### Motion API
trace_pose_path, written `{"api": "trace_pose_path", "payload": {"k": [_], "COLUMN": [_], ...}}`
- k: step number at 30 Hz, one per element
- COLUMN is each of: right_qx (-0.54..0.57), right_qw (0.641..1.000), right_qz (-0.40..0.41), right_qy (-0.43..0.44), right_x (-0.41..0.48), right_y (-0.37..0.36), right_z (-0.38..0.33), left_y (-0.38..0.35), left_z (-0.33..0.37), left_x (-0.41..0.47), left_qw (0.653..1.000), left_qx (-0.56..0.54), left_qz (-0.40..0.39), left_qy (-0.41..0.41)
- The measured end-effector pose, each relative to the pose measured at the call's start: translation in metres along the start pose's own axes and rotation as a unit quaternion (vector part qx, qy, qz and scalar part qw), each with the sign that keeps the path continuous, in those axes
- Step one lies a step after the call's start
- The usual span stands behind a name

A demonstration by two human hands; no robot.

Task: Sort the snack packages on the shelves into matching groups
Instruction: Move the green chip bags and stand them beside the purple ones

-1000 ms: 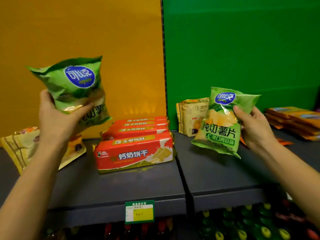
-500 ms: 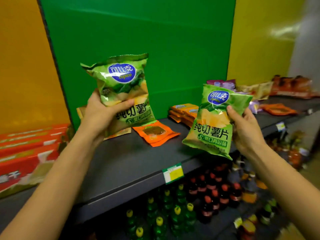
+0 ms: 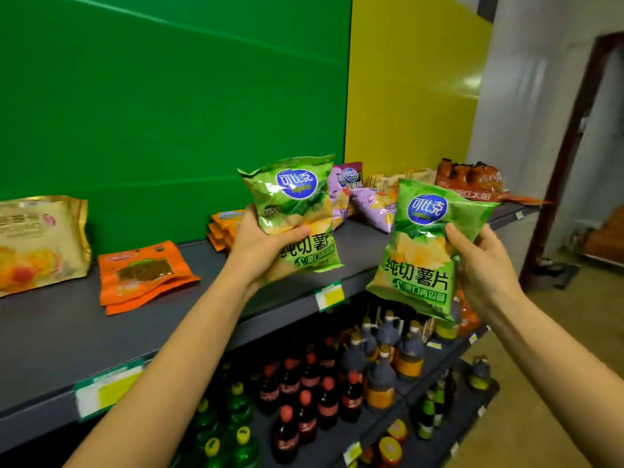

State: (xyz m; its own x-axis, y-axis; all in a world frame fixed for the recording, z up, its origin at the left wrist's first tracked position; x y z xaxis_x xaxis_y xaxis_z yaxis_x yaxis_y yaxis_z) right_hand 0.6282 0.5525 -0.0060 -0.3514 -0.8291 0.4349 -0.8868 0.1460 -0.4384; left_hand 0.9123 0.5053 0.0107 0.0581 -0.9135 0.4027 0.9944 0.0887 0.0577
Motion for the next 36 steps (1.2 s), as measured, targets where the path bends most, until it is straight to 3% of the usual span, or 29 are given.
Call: {"api": "trace_pose_path", "payload": {"k": [12, 18, 28, 32, 36], "right_qx": [0.044, 0.012, 0.010, -0.038, -0.151], "right_qw": [0.999, 0.999, 0.973, 0.961, 0.931], "right_qz": [0.010, -0.042, -0.109, -0.130, -0.233], "right_qy": [0.010, -0.015, -0.203, -0.241, -0.238], "right_x": [0.140, 0.229, 0.315, 0.340, 0.357], "right_y": [0.079, 0.085, 0.084, 0.079, 0.076], "right_z": [0.026, 0.048, 0.133, 0.152, 0.169], "left_y": [-0.135, -0.174, -0.188, -0.189, -0.194], "left_z": [-0.060, -0.094, -0.121, -0.126, -0.125], "left_x": [0.106, 0.165, 0.198, 0.198, 0.201], "left_qw": [0.999, 0.998, 0.995, 0.993, 0.990], "left_qx": [-0.007, -0.001, 0.060, 0.087, 0.117], "left_qz": [-0.007, -0.016, -0.025, -0.020, -0.042], "left_qy": [0.050, 0.065, 0.078, 0.071, 0.065]}}
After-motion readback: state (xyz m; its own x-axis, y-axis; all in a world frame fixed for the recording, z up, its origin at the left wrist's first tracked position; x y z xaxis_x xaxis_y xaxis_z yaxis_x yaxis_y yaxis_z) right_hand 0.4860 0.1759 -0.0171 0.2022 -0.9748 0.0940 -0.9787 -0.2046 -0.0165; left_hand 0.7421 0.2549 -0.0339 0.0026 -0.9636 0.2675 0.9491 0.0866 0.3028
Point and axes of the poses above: each hand's wrist, its own x-axis towards the middle knuckle, its own y-axis out of the back of the hand, z = x × y, the point moved 4 cm from there along x, towards the middle knuckle, and after that the axes turned 11 degrees about x, right-handed, at the moved point
